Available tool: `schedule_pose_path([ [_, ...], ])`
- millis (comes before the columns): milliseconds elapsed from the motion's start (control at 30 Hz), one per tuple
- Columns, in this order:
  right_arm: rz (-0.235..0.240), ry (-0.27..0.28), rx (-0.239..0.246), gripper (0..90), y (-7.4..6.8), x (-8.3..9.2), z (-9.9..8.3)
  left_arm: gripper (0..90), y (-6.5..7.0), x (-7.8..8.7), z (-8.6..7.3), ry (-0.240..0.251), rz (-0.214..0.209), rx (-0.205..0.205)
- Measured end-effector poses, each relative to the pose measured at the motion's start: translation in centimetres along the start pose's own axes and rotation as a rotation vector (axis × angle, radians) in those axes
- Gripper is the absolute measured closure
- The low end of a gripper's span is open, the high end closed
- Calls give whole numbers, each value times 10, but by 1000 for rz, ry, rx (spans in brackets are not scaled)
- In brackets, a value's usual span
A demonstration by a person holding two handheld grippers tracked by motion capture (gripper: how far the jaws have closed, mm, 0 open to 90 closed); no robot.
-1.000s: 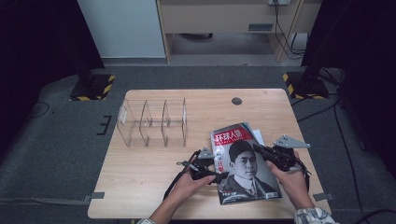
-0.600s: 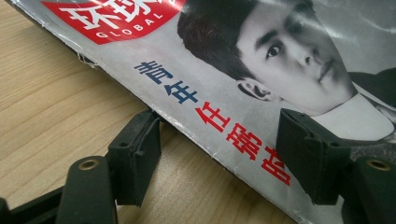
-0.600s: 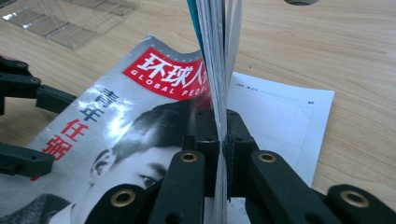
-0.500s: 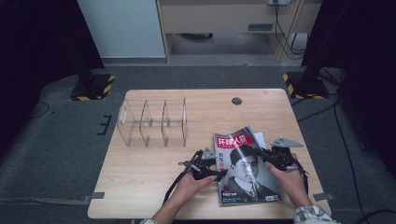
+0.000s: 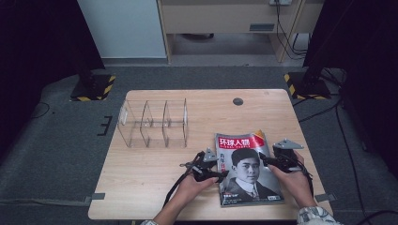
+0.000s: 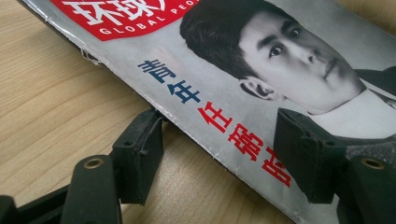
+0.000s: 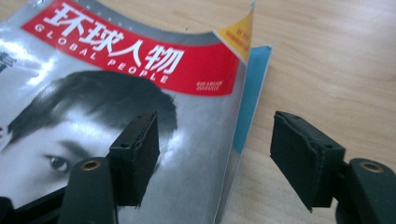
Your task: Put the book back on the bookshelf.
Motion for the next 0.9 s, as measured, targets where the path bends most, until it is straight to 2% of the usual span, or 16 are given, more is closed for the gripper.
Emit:
schedule_pose_path([
  [267,10,-36,-14,371,1,-3,-7,337,0,0,-1,5,7,2],
  [333,16,-64,-30,371,1,-4,-11,348,0,0,-1,6,11,3],
  [400,16,-69,-39,372,1,-4,-11,351,0,1,-1,7,12,4],
  [567,50,-76,-68,382,-2,-5,-14,361,0,1,-1,8,16,4],
  [800,61,-75,-77,420,-3,-2,-16,384,-2,1,-1,13,21,16],
  [900,82,-79,-74,454,-7,0,-16,404,-3,2,-1,17,19,30],
])
Point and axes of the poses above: each handheld gripper's, and its own axes: x roughly backward along the jaws, z roughly out of its top, y roughly to its right, the point moved 4 cm from there along -x, roughly forward along the jaws, and after that the axes turned 12 degrees about y, right-handed, at the moved point
